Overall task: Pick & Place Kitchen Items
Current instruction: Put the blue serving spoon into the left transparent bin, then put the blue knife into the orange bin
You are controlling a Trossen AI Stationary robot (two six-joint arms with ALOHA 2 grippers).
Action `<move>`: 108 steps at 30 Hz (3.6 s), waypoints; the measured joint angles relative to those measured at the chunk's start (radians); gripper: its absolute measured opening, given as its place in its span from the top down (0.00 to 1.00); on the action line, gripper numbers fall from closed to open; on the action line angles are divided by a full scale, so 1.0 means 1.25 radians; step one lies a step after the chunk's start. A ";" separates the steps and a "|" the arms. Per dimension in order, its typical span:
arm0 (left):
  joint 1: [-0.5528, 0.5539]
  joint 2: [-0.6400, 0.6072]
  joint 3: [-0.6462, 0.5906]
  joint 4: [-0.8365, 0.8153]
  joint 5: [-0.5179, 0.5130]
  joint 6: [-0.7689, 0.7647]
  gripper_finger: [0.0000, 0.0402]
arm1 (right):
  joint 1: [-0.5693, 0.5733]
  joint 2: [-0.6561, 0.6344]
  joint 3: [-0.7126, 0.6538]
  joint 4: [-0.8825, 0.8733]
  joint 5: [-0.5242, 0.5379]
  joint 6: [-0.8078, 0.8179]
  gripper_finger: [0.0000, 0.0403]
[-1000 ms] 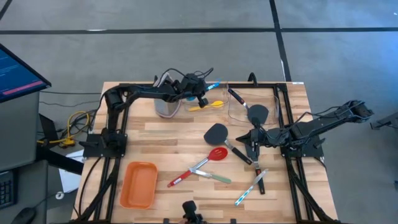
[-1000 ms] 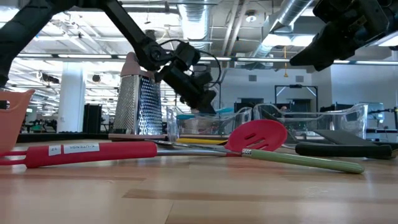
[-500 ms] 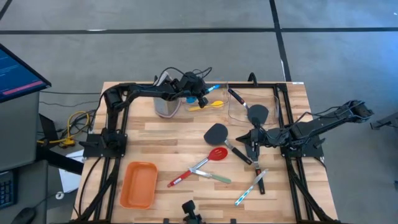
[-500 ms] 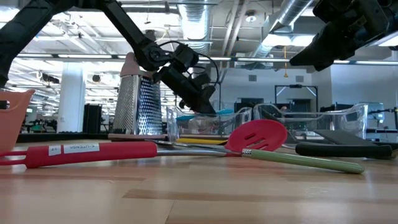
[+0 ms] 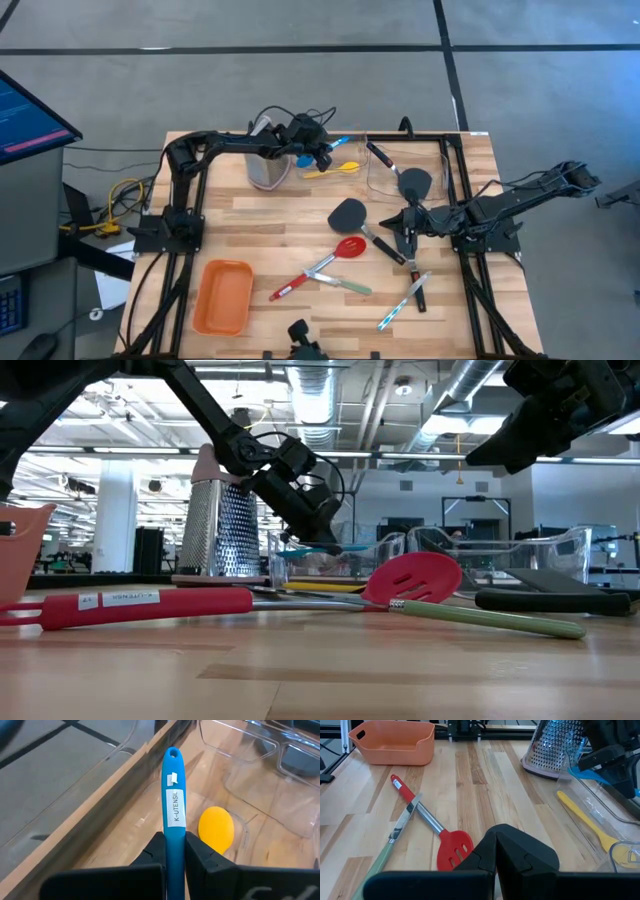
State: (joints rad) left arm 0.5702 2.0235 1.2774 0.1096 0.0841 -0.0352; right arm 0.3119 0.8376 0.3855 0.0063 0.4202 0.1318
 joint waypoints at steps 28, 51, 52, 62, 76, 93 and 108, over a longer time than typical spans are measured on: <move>0.003 0.000 0.000 -0.004 -0.006 -0.006 0.90 | 0.000 0.000 0.000 0.000 0.000 0.000 1.00; 0.005 -0.001 0.000 0.002 -0.007 -0.002 0.90 | 0.000 0.000 0.000 0.000 0.000 0.000 1.00; 0.005 -0.001 0.000 0.002 -0.007 -0.002 0.88 | 0.000 0.000 0.000 0.000 0.000 0.000 1.00; 0.005 -0.001 0.000 0.003 -0.007 -0.001 0.77 | 0.000 0.000 0.000 0.000 -0.001 0.000 1.00; -0.018 -0.005 0.000 0.099 0.099 0.023 0.99 | 0.000 0.000 0.000 0.000 -0.001 0.000 1.00; -0.160 -0.274 -0.006 -0.169 0.099 0.194 1.00 | 0.000 0.000 0.000 0.000 -0.001 0.000 1.00; -0.418 -0.637 -0.332 -0.132 0.099 0.192 1.00 | 0.000 0.000 0.000 0.001 -0.001 0.000 1.00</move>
State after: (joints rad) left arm 0.0472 1.2267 0.8625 -0.0551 0.2078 0.2045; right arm 0.3119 0.8379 0.3859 0.0071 0.4193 0.1322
